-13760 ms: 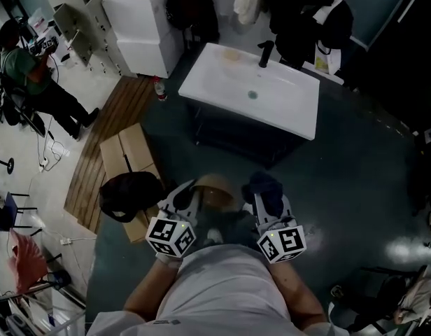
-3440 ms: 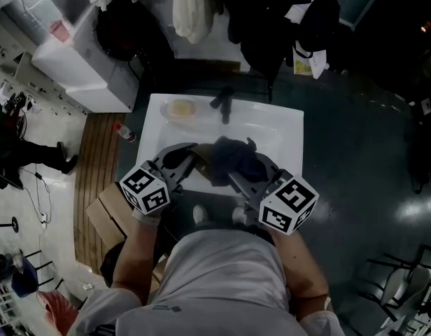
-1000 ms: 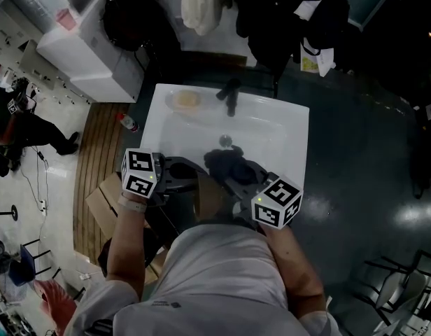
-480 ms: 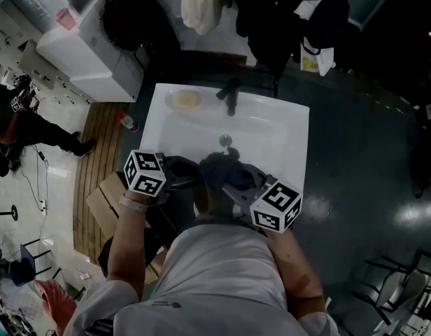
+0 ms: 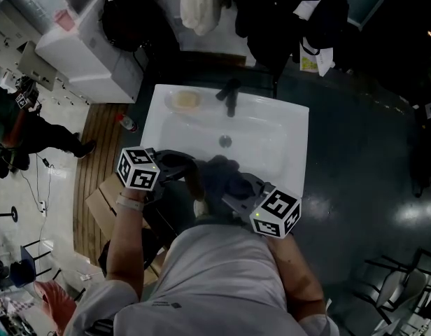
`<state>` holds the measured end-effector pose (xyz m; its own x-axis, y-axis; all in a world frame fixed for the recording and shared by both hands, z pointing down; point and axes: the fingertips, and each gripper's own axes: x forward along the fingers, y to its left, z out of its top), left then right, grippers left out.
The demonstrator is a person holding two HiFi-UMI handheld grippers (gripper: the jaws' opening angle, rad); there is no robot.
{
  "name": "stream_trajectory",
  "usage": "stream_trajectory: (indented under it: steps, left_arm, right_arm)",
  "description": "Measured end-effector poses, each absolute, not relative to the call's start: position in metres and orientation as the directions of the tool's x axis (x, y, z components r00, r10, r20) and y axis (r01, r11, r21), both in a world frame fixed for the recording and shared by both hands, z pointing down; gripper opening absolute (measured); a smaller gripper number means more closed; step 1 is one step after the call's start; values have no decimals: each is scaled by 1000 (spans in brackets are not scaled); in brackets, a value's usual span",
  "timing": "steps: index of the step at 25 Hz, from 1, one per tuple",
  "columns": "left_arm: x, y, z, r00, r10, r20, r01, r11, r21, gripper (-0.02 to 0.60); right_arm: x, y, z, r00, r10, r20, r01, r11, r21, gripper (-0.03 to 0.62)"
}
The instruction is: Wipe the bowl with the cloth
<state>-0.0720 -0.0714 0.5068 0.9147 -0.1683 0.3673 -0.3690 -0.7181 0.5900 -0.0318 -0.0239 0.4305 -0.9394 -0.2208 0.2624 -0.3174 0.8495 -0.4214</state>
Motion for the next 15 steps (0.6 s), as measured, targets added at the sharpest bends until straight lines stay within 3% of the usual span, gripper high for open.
stream_trajectory:
  steps: [9,15]
  left_arm:
    - [-87,-96,494,897,-302,322,-440,-667,601,20]
    - [-87,-104,467,921,-355,161,-362,-626,691,18]
  right_arm:
    - [-40,-12,445,-950,-152,272,-269,844,-465,61]
    - [-47,-7,458,-948,-121,294,-255,842,-475,61]
